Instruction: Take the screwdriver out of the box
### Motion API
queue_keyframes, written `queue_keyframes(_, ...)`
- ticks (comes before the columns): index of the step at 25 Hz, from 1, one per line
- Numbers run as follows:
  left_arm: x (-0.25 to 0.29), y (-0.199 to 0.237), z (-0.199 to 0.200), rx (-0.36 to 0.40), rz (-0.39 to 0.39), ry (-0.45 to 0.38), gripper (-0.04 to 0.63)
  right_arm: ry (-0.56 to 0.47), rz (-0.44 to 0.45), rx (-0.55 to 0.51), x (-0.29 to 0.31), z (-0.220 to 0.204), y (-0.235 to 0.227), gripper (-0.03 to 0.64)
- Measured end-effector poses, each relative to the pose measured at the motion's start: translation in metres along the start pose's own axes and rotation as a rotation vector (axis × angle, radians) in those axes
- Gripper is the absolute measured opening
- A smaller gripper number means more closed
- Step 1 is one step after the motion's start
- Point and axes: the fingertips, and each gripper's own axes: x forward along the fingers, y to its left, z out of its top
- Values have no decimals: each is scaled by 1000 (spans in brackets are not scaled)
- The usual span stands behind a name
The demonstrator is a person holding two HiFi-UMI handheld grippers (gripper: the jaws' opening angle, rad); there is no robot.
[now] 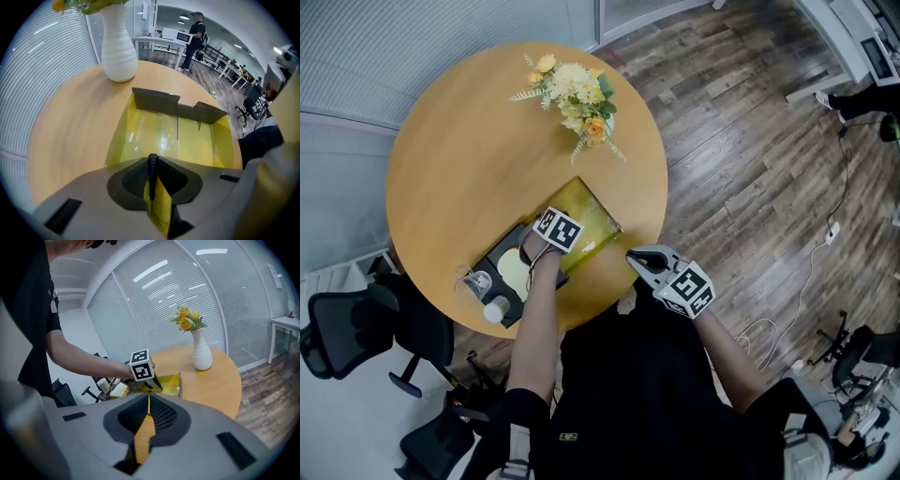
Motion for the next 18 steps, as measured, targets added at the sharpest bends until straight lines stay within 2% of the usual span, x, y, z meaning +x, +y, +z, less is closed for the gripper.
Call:
queue_keyframes(5, -2, -8, -1, 57, 59, -42, 64, -7, -11, -11, -7, 0, 5, 8)
queue_keyframes(12, -21, -19, 6, 78, 69, -100, 64, -22, -29, -29, -17, 2, 13, 8)
queue_keyframes(18, -51, -33, 17, 74, 72, -201, 64, -37, -27, -60, -16, 6, 21, 8)
